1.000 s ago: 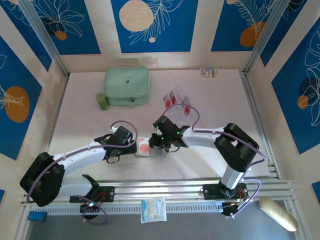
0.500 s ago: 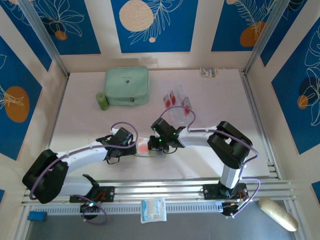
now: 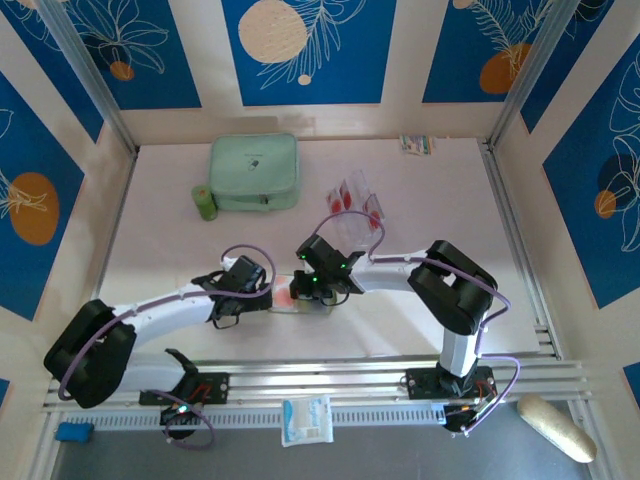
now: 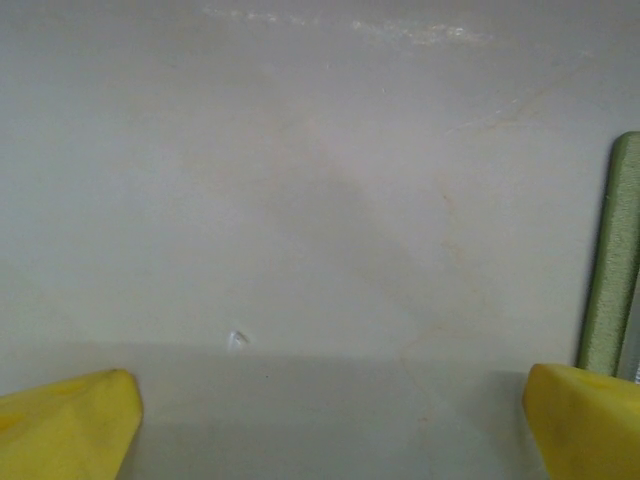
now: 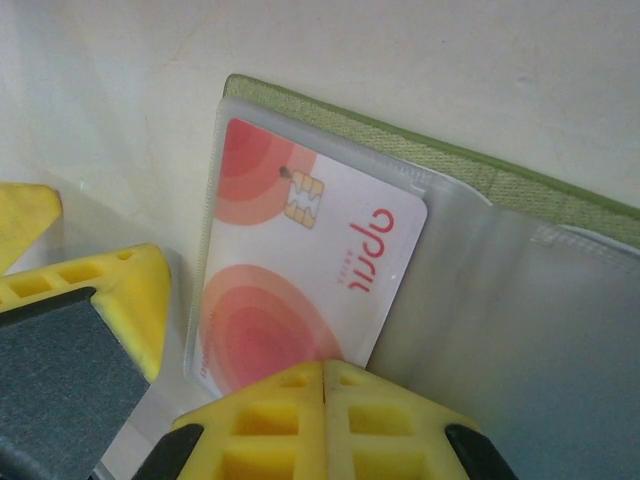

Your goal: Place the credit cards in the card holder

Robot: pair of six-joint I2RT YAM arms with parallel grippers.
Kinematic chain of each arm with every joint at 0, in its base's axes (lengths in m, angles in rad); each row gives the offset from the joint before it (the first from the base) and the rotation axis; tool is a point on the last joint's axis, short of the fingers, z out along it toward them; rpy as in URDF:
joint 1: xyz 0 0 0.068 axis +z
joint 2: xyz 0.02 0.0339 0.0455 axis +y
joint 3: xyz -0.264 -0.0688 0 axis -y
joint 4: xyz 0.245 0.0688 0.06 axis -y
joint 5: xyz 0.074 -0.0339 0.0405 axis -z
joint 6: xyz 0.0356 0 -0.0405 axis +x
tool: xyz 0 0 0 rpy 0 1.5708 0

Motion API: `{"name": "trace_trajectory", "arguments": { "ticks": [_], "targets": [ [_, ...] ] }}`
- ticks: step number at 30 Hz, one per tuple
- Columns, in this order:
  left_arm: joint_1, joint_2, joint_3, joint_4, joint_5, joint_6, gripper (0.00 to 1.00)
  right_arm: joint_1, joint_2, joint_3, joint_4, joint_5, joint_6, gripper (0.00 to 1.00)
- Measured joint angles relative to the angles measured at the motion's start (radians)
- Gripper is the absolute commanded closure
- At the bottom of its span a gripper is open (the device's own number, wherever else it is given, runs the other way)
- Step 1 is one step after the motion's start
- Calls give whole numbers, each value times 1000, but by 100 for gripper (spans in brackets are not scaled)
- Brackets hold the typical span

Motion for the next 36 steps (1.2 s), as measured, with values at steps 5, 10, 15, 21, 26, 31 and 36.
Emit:
{"name": "trace_trajectory", "arguments": {
  "ticks": [5, 10, 15, 21, 26, 31, 36],
  "targets": [
    [0, -21, -3, -8, 3, -1, 0, -1, -10, 0, -11, 0, 0, 100],
    [0, -74, -5, -39, -6, -9, 0, -11, -53, 0, -29, 1, -2, 100],
    [0, -126, -5, -64, -21, -16, 0, -32, -98, 0, -42, 8, -9, 100],
    [0, -148, 2, -86, -22, -6, 0, -62, -149, -19, -63, 23, -20, 100],
    [0, -151, 47, -91, 8, 24, 0, -80, -192, -64, -90, 47, -35, 100],
    [-11, -152, 111, -87, 39, 31, 0, -101, -209, -109, -115, 65, -45, 100],
    [-58, -120, 166, -80, 56, 31, 0, -114, -209, -125, -122, 72, -46, 100]
  ]
}}
